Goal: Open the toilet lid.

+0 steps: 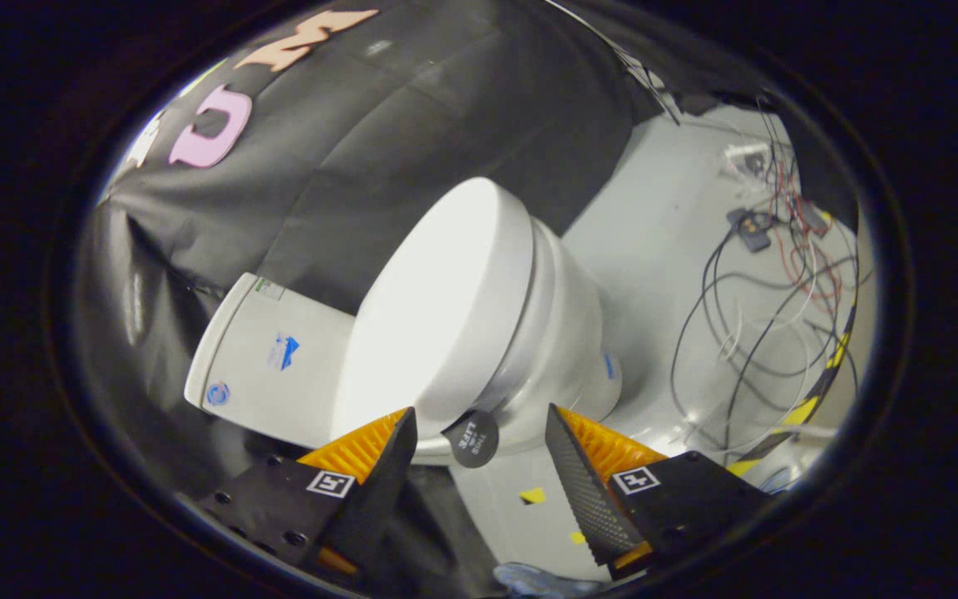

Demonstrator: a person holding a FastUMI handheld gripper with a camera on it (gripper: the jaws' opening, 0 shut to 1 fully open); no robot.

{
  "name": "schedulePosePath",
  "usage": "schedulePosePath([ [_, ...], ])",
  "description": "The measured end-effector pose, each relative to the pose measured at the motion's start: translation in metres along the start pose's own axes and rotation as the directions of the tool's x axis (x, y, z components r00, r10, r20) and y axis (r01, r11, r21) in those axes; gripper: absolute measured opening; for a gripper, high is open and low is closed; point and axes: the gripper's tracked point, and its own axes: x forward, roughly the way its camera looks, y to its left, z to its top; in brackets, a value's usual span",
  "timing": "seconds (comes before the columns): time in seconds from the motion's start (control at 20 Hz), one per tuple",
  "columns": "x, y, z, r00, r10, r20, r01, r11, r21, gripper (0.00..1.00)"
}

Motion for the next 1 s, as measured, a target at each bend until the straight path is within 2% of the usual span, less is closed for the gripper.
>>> schedulePosePath([
  [0.15,0.010,-0.001,-0.004,1.000,0.005,0.000,-0.005,0.998,0.063,0.66],
  [0.25,0.025,-0.010,-0.010,1.000,-0.028,-0.014,0.030,0.992,0.121,0.45],
  [0.4,0.014,-0.002,-0.004,1.000,0.006,-0.003,-0.006,0.984,0.178,0.14],
  [0.55,0.012,0.001,-0.008,0.999,0.038,-0.038,-0.030,0.983,0.182,0.14],
  [0.6,0.046,0.001,-0.004,0.999,0.030,-0.034,-0.022,0.976,0.218,0.11],
  [0.65,0.023,0.000,-0.011,0.998,0.046,-0.046,-0.032,0.963,0.267,0.08],
  [0.7,0.020,0.004,-0.008,0.997,0.051,-0.056,-0.032,0.953,0.300,0.04],
  [0.75,0.015,0.005,-0.007,0.997,0.046,-0.057,-0.027,0.955,0.294,0.01],
  [0.9,0.008,0.003,-0.010,0.997,-0.003,-0.077,0.017,0.984,0.179,0.01],
  [1.0,0.005,0.006,-0.009,0.997,-0.013,-0.081,0.028,0.984,0.179,0.01],
])
